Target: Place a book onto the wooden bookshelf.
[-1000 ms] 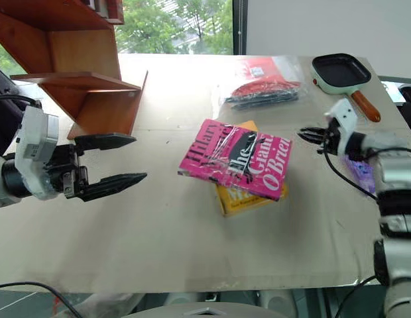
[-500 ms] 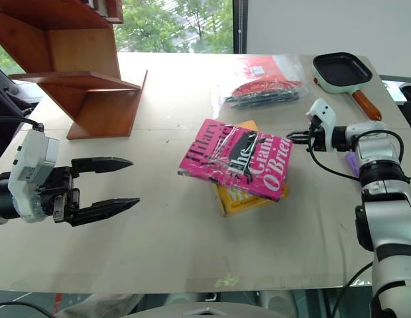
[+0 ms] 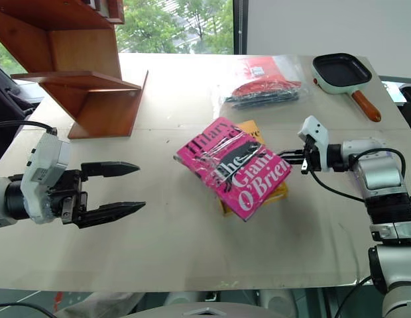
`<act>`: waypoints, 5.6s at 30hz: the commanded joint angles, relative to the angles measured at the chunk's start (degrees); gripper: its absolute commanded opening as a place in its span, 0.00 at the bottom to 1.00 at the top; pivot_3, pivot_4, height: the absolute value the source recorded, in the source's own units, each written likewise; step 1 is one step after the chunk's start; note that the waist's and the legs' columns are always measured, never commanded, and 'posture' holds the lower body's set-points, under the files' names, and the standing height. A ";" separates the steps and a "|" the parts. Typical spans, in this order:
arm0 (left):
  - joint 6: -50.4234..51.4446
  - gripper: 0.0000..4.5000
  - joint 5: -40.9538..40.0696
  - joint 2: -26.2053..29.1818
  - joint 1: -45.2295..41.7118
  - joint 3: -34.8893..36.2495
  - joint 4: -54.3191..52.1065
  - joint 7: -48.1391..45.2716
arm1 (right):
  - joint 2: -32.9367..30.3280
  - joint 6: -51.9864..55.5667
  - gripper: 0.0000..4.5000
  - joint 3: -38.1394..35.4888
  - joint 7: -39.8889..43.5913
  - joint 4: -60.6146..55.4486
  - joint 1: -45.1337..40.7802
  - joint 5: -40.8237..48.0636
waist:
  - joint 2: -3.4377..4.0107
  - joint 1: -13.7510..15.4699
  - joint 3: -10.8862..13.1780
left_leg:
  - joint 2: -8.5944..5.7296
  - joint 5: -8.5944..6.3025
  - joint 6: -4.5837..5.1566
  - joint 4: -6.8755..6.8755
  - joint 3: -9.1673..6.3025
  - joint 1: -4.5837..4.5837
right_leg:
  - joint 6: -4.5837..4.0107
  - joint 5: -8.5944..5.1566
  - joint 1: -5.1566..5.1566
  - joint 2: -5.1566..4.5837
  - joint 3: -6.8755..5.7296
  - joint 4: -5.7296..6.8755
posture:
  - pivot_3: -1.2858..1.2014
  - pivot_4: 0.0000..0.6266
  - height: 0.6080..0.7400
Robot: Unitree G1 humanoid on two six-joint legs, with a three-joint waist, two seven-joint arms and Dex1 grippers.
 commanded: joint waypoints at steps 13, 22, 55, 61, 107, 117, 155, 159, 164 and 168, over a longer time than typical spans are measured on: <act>0.65 1.00 -0.29 0.24 2.08 2.37 -0.57 -0.62 | 2.02 -0.14 0.00 0.89 -2.49 -2.76 -0.20 1.85 | 0.00 -0.08 0.00 | -0.01 0.00 0.00 0.00 0.02 0.00 | 0.00 0.00 -0.02 0.04 0.03 -0.01 | 0.52 0.24 1.00; 0.15 1.00 0.52 0.12 4.22 3.35 -1.26 -0.35 | 4.24 -2.11 0.00 2.46 -2.39 -0.51 -1.87 1.25 | -0.01 -0.08 0.00 | -0.01 0.00 0.00 0.00 0.02 0.00 | 0.00 0.00 -0.01 0.04 0.03 0.00 | 0.52 0.24 1.00; 9.48 1.00 -43.81 -40.88 -7.63 -18.47 30.50 58.86 | -13.99 20.44 0.99 -51.41 -2.34 -46.39 50.93 39.29 | -0.45 1.86 -0.71 | -0.04 -0.02 0.07 0.21 -0.05 0.30 | -0.04 0.00 0.27 -0.15 0.04 0.47 | 0.52 0.24 1.00; 17.27 1.00 -40.79 -40.46 -17.95 -24.75 39.55 53.60 | -0.02 8.34 0.99 -59.84 -3.21 -51.91 56.00 45.08 | -0.61 2.42 -0.86 | -0.09 -0.01 0.07 0.29 -0.05 0.32 | -0.02 -0.02 0.34 0.26 0.09 0.48 | 0.52 0.24 1.00; 10.57 0.14 -33.23 -36.86 -33.03 -11.48 17.54 45.78 | -10.86 -3.72 1.00 -46.83 -5.05 -41.55 55.30 41.70 | -0.61 2.90 -0.79 | -0.01 -0.03 0.07 0.09 0.11 0.32 | -0.27 -0.15 0.20 -0.16 0.27 0.28 | 0.52 0.24 1.00; -9.73 0.14 16.60 -1.21 -45.25 -32.58 6.23 25.16 | -15.42 -4.66 1.00 -36.13 1.26 -27.98 40.26 36.18 | -0.37 1.92 -0.54 | -0.08 0.00 0.05 -0.06 0.03 0.14 | -0.01 -0.03 0.23 0.39 0.14 -0.29 | 0.52 0.24 1.00; -41.74 0.14 70.99 19.11 -35.41 -21.03 30.43 18.37 | 0.50 -3.48 1.00 -22.90 7.00 -1.01 1.42 32.55 | -0.35 1.41 0.13 | 0.02 -0.02 0.08 0.04 0.25 -0.21 | 0.08 0.00 -0.24 0.38 0.08 0.38 | 0.52 0.24 1.00; -41.03 0.14 72.33 16.47 -43.98 -29.66 36.62 16.30 | 1.19 -2.67 1.00 -23.61 5.11 -4.71 3.76 33.60 | -0.39 1.54 0.11 | 0.01 -0.02 0.09 0.06 0.31 -0.20 | 0.08 0.00 -0.31 0.38 0.07 0.52 | 0.52 0.24 1.00; -45.47 0.14 76.46 12.19 -56.53 -38.99 46.58 12.93 | 1.71 -2.40 1.00 -24.09 3.30 -7.76 5.98 34.40 | -0.49 1.40 0.08 | -0.03 -0.02 0.09 0.17 0.34 -0.21 | 0.08 0.01 -0.34 0.44 0.07 0.59 | 0.52 0.24 1.00; -46.80 0.14 78.98 12.47 -61.13 -41.86 52.53 9.88 | 1.22 -2.43 1.00 -24.76 2.41 -9.00 6.64 34.66 | -0.52 0.94 0.08 | -0.02 -0.02 0.10 0.20 0.44 -0.21 | 0.09 0.00 -0.39 0.45 0.16 0.58 | 0.52 0.24 1.00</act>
